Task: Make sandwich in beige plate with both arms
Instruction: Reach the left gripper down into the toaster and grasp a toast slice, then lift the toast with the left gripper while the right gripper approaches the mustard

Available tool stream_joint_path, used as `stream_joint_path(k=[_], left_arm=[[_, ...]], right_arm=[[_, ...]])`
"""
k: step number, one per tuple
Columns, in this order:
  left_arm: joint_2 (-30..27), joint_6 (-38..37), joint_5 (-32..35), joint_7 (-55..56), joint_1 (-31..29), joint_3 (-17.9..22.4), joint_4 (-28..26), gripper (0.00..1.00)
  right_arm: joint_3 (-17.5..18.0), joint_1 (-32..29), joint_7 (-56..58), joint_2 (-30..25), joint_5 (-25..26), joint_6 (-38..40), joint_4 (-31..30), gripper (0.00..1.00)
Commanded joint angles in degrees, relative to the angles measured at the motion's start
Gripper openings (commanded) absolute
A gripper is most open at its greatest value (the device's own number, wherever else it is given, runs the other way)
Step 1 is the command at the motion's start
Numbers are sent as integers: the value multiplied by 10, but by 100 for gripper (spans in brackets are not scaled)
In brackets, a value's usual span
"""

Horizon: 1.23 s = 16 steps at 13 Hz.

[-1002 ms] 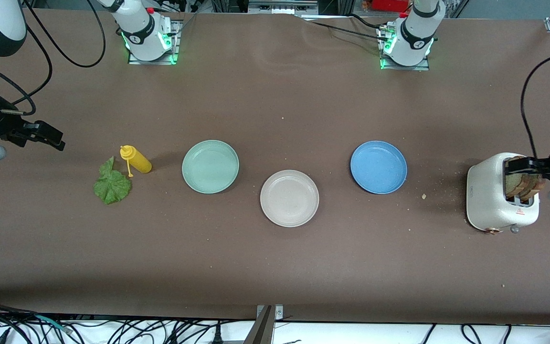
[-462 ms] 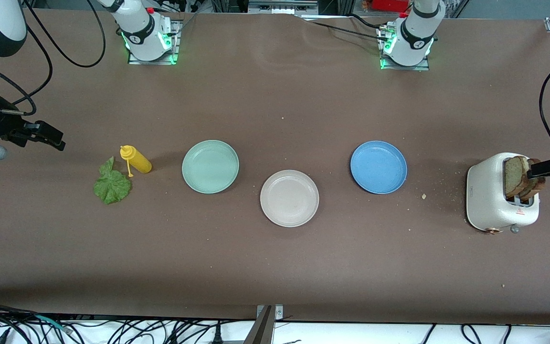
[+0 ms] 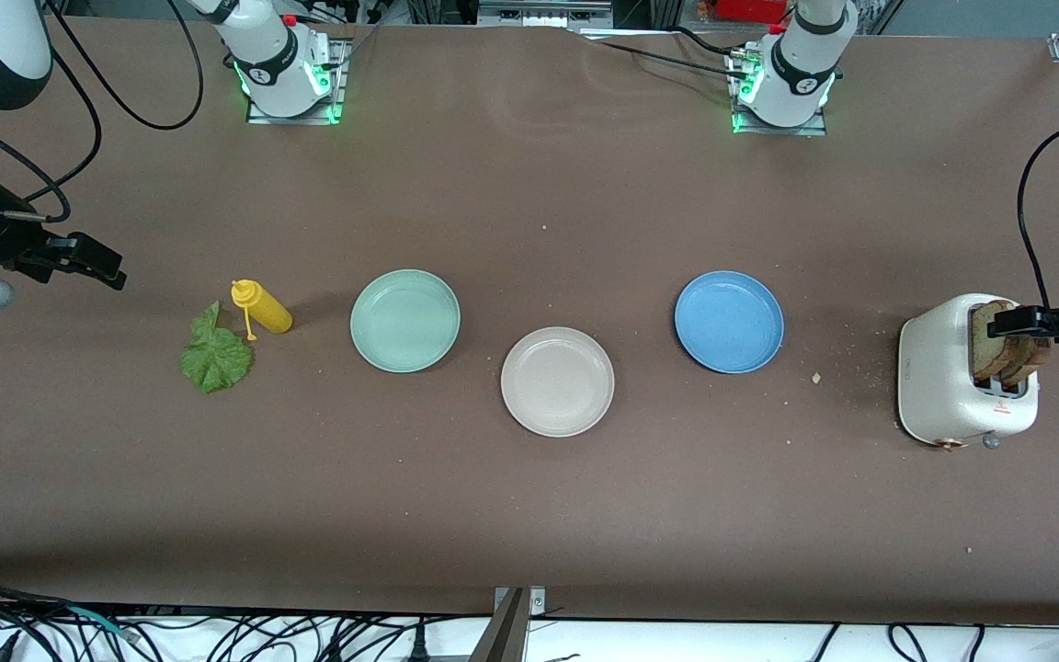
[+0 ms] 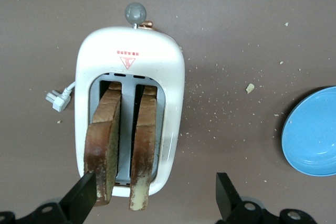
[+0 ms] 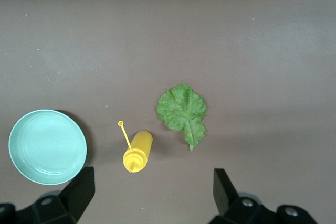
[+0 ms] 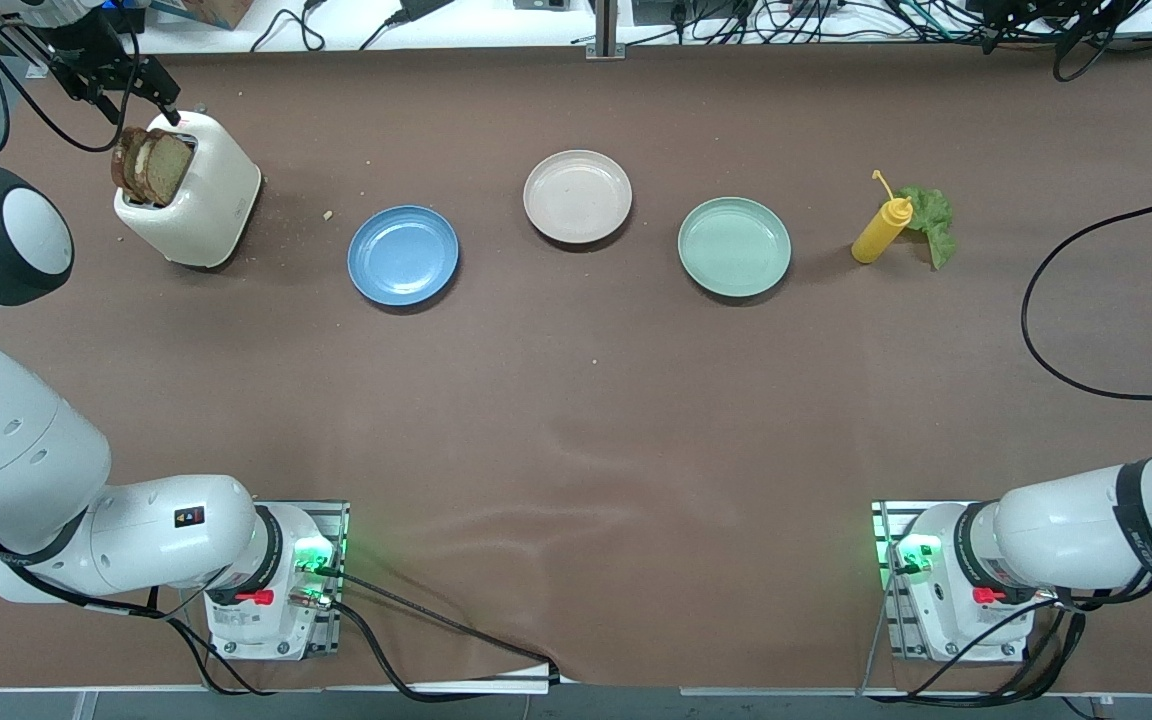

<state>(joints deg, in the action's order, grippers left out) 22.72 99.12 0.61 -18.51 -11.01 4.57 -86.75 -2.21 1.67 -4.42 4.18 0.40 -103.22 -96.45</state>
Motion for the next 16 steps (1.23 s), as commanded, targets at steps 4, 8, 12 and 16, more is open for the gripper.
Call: stream_joint_path(k=[4, 8, 12, 16], left_arm=[[-5, 16, 9, -14, 2, -5, -32, 100], [-5, 32, 13, -27, 4, -5, -51, 100], [-4, 35, 14, -41, 3, -5, -60, 68], [1, 35, 17, -53, -1, -4, -64, 42]], right_arm=[[5, -3, -6, -18, 10, -8, -23, 99], [-4, -3, -6, -12, 10, 1, -26, 100], [-7, -4, -8, 6, 9, 2, -25, 100], [-17, -6, -7, 14, 8, 7, -37, 100]])
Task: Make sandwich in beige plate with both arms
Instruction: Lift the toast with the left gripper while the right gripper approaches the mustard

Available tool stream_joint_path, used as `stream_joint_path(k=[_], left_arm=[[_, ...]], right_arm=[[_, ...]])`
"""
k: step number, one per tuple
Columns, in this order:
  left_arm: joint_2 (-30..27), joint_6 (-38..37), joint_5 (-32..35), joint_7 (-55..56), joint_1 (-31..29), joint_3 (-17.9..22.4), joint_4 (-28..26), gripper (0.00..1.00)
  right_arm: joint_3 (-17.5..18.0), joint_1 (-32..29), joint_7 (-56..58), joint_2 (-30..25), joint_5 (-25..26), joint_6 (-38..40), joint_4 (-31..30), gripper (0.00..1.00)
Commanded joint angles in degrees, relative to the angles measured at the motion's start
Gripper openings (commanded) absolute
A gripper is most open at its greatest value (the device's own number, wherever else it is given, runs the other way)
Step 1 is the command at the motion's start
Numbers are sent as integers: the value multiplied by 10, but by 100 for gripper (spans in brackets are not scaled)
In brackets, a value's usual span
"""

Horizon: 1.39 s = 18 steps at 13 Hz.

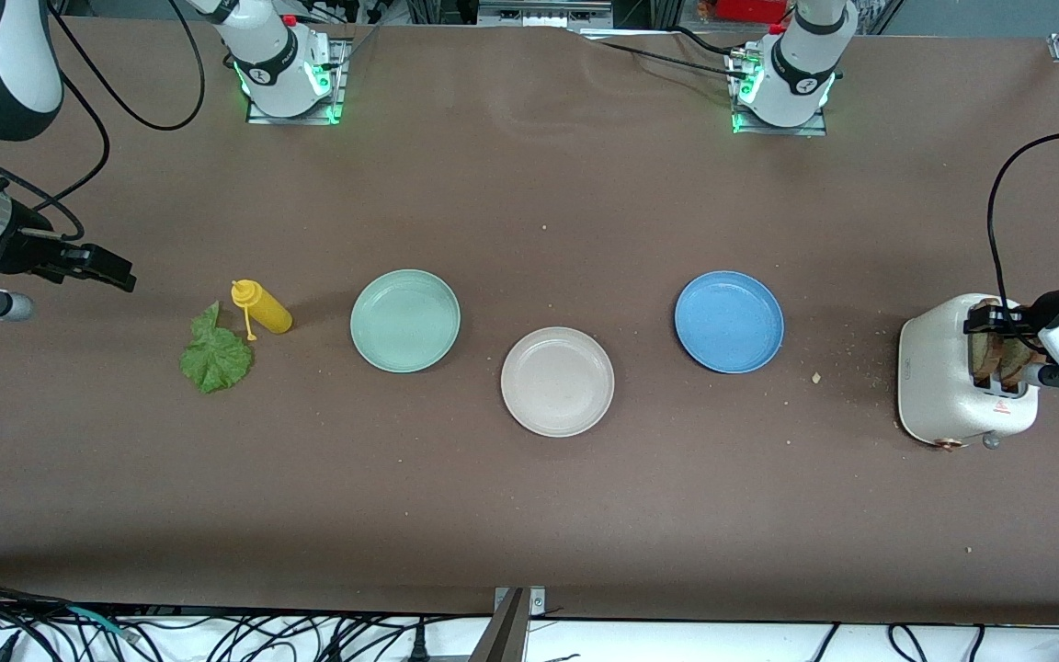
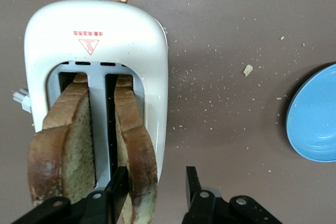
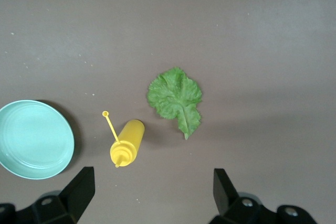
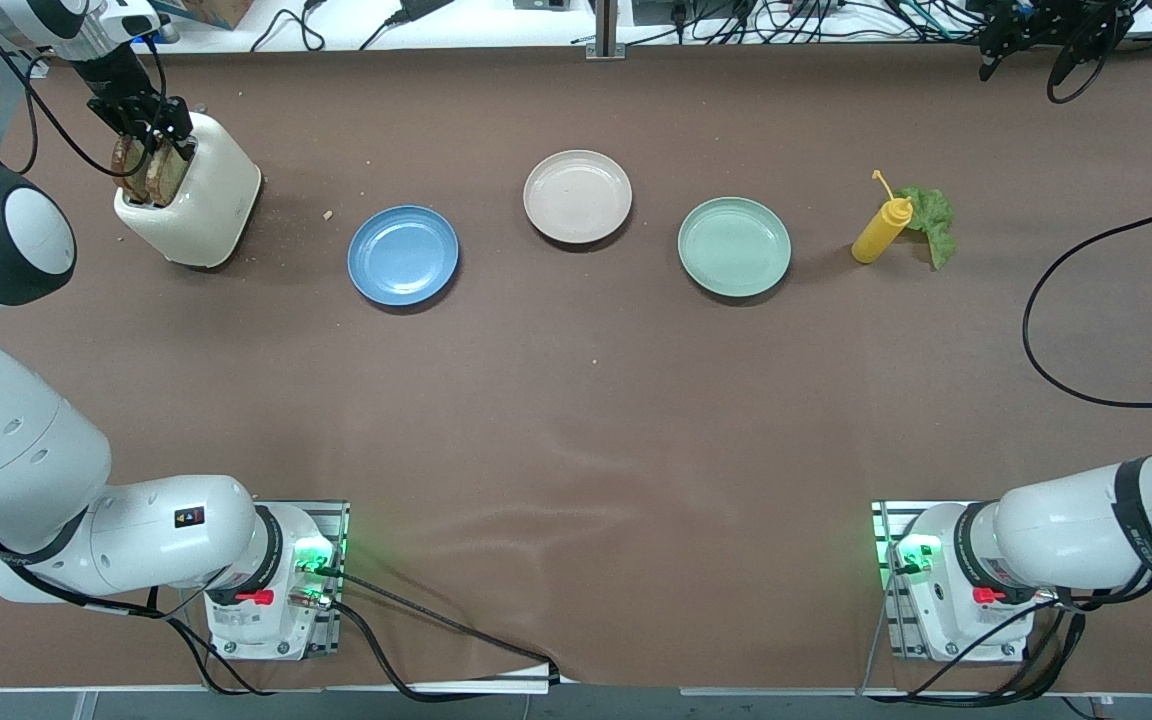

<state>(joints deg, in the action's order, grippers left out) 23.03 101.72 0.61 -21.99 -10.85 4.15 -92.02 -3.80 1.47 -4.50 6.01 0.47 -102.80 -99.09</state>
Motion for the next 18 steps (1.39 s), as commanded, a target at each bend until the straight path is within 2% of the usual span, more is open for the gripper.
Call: stream_joint_path(k=[1, 4, 6, 9, 11, 13, 15, 18], left_arm=[[-2, 10, 17, -19, -4, 0, -11, 34], [-2, 8, 30, -20, -4, 0, -11, 1], [-2, 1, 31, -20, -5, 0, -10, 0], [-4, -48, 33, -16, -1, 0, 29, 0], [-4, -71, 26, -16, -3, 1, 59, 0], [-5, -85, 25, -10, -3, 1, 89, 0], [-6, -92, 24, -9, -3, 1, 115, 0], [-6, -92, -40, -6, -3, 1, 140, 0]], right_arm=[[-2, -4, -6, -3, 8, 3, -12, 100], [-16, -4, 3, 1, 5, -1, -24, 100], [-16, -4, 10, 1, 5, 0, -25, 100], [-18, -6, 99, 1, 3, 2, -27, 99], [-22, -6, 224, 1, -5, 2, -27, 99], [-39, -6, 337, -3, -56, 5, -41, 99], [-52, -7, 438, -4, -78, 8, -58, 99], [-94, -7, 610, 0, -165, 33, -95, 99]])
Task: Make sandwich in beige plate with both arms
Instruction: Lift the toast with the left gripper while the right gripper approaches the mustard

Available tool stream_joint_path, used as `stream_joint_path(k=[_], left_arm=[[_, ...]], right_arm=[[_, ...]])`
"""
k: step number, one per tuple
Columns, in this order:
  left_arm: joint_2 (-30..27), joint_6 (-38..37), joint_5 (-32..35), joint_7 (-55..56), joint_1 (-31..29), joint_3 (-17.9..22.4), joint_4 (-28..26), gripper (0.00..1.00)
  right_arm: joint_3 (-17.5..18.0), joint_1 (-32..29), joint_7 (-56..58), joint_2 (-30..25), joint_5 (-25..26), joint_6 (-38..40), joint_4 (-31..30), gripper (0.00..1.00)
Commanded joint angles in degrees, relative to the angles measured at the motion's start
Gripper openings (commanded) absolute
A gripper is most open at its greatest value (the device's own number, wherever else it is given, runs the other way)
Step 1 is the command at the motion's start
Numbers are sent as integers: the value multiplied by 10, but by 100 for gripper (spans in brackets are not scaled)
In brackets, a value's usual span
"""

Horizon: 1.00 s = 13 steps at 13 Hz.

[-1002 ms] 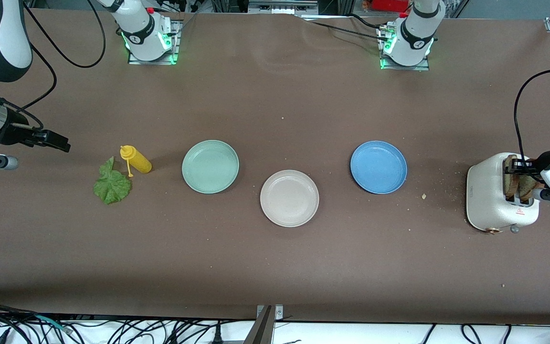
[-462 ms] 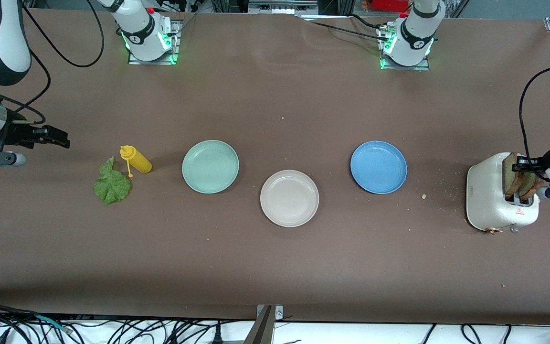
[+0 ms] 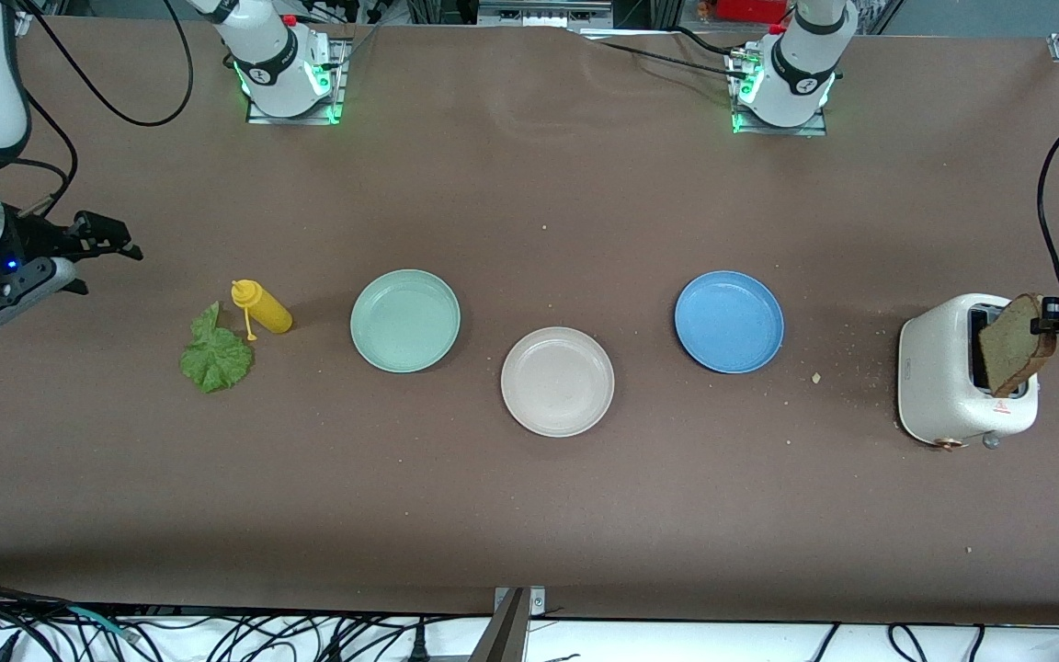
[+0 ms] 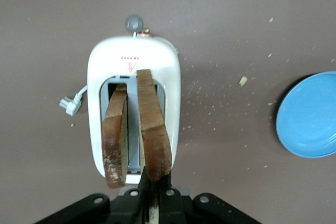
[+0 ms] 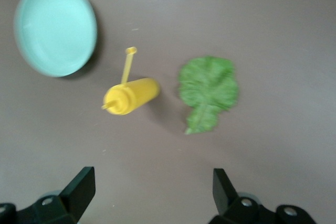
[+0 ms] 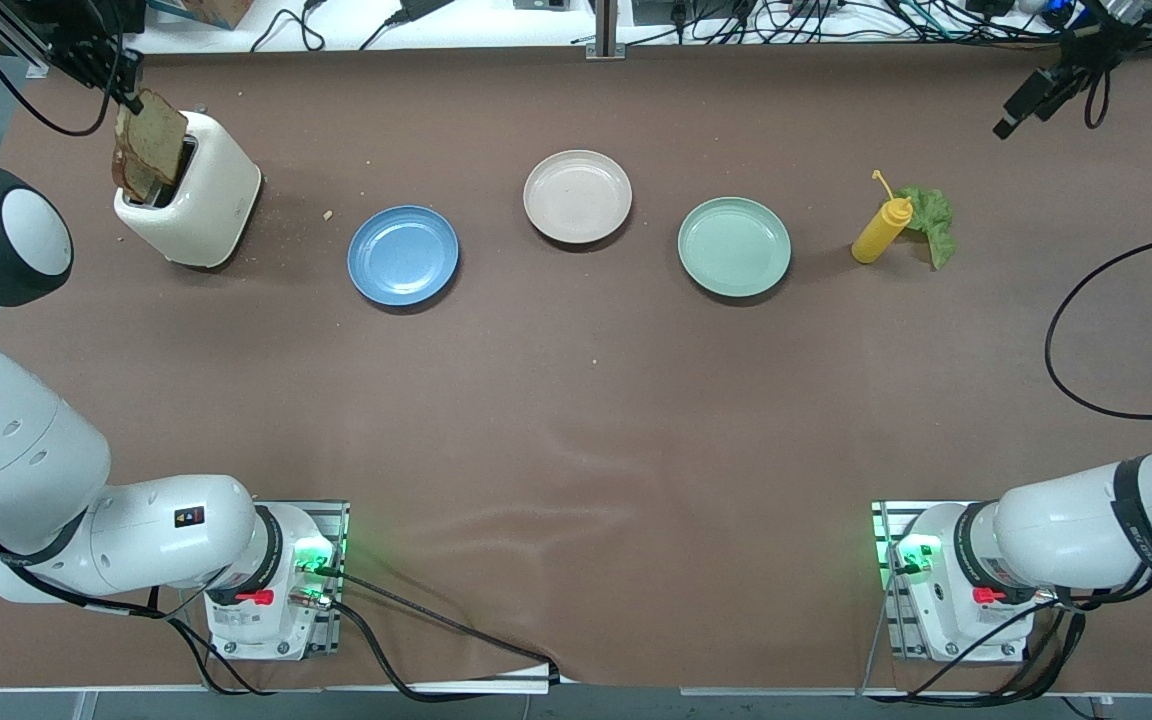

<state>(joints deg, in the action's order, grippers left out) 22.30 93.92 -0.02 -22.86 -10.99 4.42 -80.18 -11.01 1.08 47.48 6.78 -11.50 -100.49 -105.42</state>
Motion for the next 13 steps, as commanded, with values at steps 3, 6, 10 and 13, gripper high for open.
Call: stream_joint_path(k=[3, 6, 10, 13], left_arm=[[2, -25, -141, 43, -3, -1, 21, 0], [28, -55, -290, 40, 4, -4, 14, 0], [124, -85, -498, 29, 24, -59, 14, 0], [191, -80, -579, -34, 33, -123, 21, 0]], right_arm=[[-45, -3, 262, -9, -105, 7, -75, 99], [-77, -3, 420, -6, -156, 2, -117, 99], [-107, -5, 555, 22, -212, -22, -161, 99], [-110, -6, 643, 80, -306, -48, -170, 99]])
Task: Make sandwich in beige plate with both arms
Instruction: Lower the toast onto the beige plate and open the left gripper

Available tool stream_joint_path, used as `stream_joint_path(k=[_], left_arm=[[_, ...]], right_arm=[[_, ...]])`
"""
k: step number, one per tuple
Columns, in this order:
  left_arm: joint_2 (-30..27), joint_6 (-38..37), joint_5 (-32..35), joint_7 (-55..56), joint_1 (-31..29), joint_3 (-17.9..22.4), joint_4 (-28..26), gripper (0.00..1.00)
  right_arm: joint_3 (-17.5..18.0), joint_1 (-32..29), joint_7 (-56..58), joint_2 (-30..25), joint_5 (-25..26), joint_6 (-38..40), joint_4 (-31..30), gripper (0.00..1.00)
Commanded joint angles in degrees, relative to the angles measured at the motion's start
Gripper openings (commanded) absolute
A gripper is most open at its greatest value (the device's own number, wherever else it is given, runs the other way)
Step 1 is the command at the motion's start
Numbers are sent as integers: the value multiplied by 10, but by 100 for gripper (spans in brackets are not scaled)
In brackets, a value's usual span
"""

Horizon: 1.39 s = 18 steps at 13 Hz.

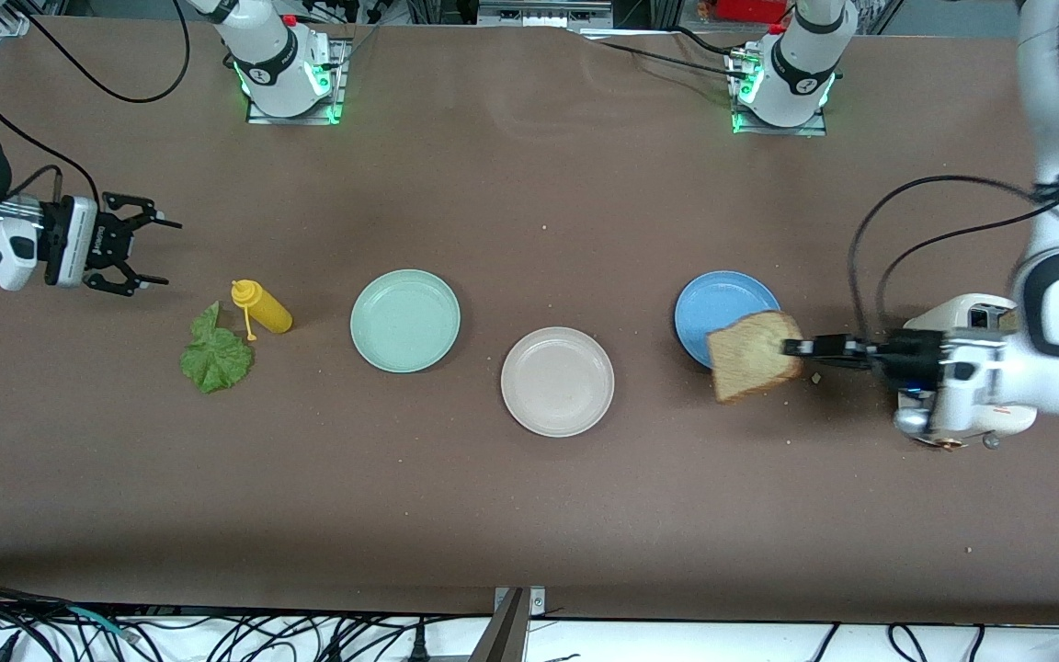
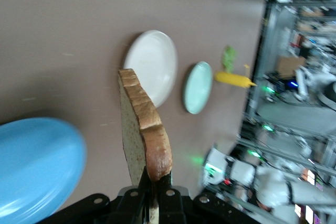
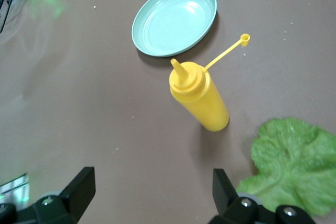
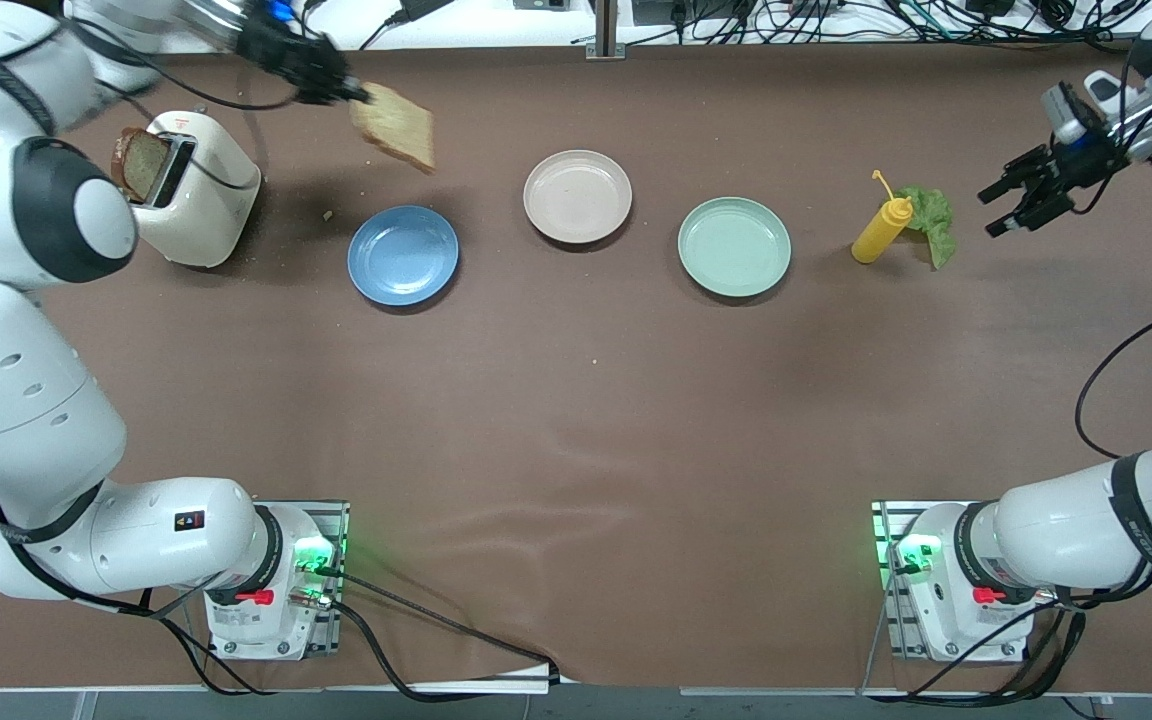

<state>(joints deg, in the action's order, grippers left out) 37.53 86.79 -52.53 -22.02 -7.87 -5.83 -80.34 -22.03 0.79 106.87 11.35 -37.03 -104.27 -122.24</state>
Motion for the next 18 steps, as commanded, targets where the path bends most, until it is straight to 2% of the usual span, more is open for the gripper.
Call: stream_joint_path(k=[1, 2, 7, 10, 14, 15, 17, 18], left_arm=[[57, -9, -91, -84, 14, -21, 23, 0], [73, -7, -109, -118, 35, -21, 23, 0], [111, 122, -150, -130, 145, -21, 20, 0], [127, 168, -161, -136, 174, -21, 21, 0], [153, 196, -161, -169, 183, -21, 20, 0], [156, 204, -160, -170, 192, -21, 20, 25], [156, 207, -153, -178, 203, -16, 20, 48], [157, 208, -155, -178, 203, -16, 19, 76]], right_arm=[[1, -3, 75, 52, -82, -15, -2, 99], [1, -4, 97, 63, -96, -20, -2, 99], [1, -11, 110, 69, -100, -15, -3, 99], [1, -12, 110, 73, -100, -12, -3, 99], [1, -13, 110, 73, -100, -11, -2, 99], [1, -13, 110, 73, -100, -11, -2, 99], [1, -13, 110, 73, -100, -11, -2, 99], [1, -13, 110, 73, -100, -11, -3, 99]])
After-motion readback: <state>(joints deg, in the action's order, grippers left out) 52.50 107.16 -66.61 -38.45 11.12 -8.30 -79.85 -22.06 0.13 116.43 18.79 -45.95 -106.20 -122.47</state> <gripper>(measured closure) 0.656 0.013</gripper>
